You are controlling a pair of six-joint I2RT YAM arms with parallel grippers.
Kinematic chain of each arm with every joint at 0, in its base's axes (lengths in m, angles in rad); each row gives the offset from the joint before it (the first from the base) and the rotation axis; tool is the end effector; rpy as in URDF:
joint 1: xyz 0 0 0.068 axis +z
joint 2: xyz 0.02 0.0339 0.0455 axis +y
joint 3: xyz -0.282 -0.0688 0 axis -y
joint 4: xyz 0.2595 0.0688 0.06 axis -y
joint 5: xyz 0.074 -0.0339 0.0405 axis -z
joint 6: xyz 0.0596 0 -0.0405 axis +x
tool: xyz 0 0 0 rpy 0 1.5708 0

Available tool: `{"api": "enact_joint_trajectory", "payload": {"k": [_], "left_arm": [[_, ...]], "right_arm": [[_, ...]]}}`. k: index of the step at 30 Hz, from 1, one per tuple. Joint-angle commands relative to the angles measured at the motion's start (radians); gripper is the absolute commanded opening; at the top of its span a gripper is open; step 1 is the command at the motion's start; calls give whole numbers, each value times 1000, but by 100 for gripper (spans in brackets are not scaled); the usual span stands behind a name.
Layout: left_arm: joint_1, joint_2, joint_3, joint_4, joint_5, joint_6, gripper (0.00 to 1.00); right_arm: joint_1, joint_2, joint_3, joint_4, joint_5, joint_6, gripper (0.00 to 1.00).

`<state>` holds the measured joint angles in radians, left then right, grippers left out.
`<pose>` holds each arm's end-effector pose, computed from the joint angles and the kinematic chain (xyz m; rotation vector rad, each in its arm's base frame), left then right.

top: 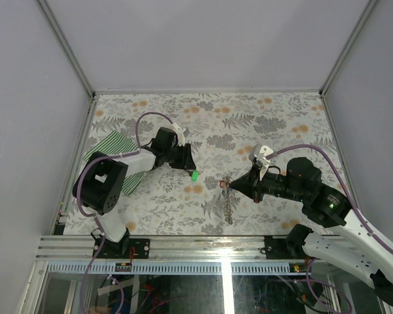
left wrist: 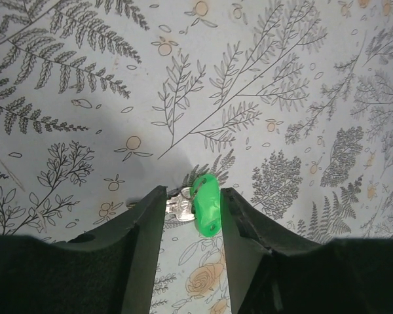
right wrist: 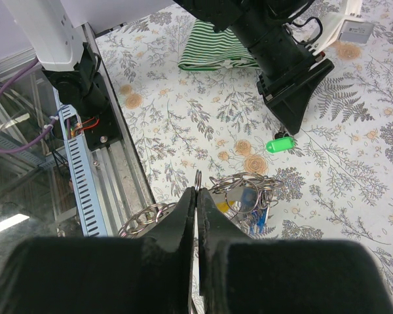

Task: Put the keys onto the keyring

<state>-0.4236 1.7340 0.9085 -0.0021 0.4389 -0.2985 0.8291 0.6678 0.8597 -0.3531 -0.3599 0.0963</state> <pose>0.3291 -0.1762 0.1475 0.3677 2.4452 -0.8532 0.0993 0.1395 0.3757 -0.9074 1.5851 0.9791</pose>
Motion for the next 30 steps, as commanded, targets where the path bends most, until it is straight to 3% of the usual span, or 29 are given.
{"api": "enact_joint_trajectory", "payload": {"k": [1,30], "left_arm": [[11,41,33,42,31,10,41],[-1,78,9,41,65,22,34]], "right_arm": [[1,-13,30,83,-13,11,0],[1,-3,31,92,-23,11,0]]}}
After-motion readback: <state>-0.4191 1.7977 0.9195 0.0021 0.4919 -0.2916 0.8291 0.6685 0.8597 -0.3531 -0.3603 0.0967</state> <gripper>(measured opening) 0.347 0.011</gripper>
